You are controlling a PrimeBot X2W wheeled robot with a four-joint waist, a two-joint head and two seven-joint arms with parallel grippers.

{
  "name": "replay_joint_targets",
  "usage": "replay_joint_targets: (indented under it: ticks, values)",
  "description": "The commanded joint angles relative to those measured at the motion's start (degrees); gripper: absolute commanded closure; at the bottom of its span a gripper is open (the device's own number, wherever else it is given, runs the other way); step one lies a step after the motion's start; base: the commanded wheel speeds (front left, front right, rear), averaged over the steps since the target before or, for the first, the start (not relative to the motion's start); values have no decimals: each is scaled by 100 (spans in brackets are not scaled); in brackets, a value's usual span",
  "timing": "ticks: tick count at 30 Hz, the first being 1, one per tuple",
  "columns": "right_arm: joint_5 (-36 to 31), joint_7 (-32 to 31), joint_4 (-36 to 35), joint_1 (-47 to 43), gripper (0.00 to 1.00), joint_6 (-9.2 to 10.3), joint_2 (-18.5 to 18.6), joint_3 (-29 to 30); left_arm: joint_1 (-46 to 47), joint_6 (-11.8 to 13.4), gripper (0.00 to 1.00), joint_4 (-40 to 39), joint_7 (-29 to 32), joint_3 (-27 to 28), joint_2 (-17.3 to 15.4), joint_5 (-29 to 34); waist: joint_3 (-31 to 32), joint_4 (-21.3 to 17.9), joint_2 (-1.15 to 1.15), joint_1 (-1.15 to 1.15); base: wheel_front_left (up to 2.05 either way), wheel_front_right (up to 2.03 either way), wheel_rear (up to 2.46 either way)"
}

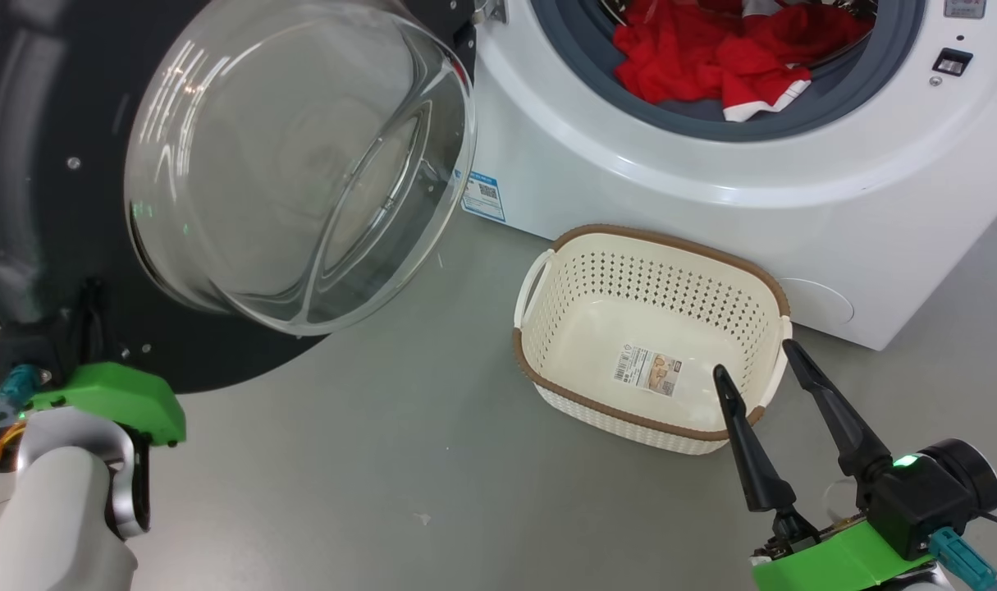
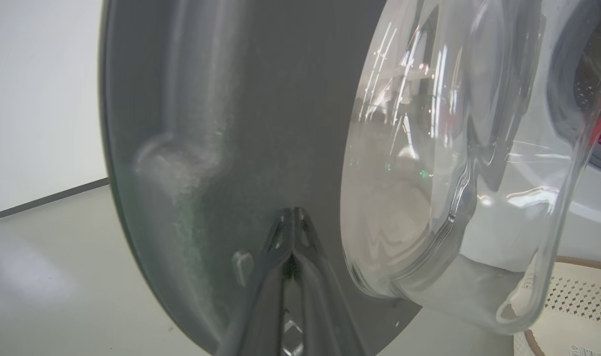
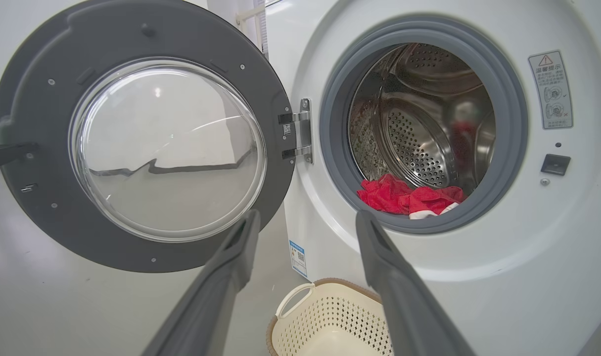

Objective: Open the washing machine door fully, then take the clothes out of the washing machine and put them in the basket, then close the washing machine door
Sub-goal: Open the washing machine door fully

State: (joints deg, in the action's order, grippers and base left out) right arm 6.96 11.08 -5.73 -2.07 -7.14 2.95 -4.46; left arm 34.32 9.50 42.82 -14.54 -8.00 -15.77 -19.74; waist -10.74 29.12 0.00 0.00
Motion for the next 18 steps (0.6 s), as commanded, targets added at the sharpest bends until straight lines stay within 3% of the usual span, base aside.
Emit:
replay_joint_targets:
  ticks: [1,11,18]
  values:
    - [-50,-7,-162,223,0,-35,-7,-137,265,-9,100,-76,-45,294,-382,-14,-6,-7,0,0,0,0,0]
    - [-35,13,-128,282,0,-35,-7,-142,327,-59,100,54,-45,453,-375,126,-12,-77,0,0,0,0,0]
    - [32,74,-67,298,0,-35,-7,-110,134,-89,100,-347,-45,624,-280,175,57,-123,0,0,0,0,0]
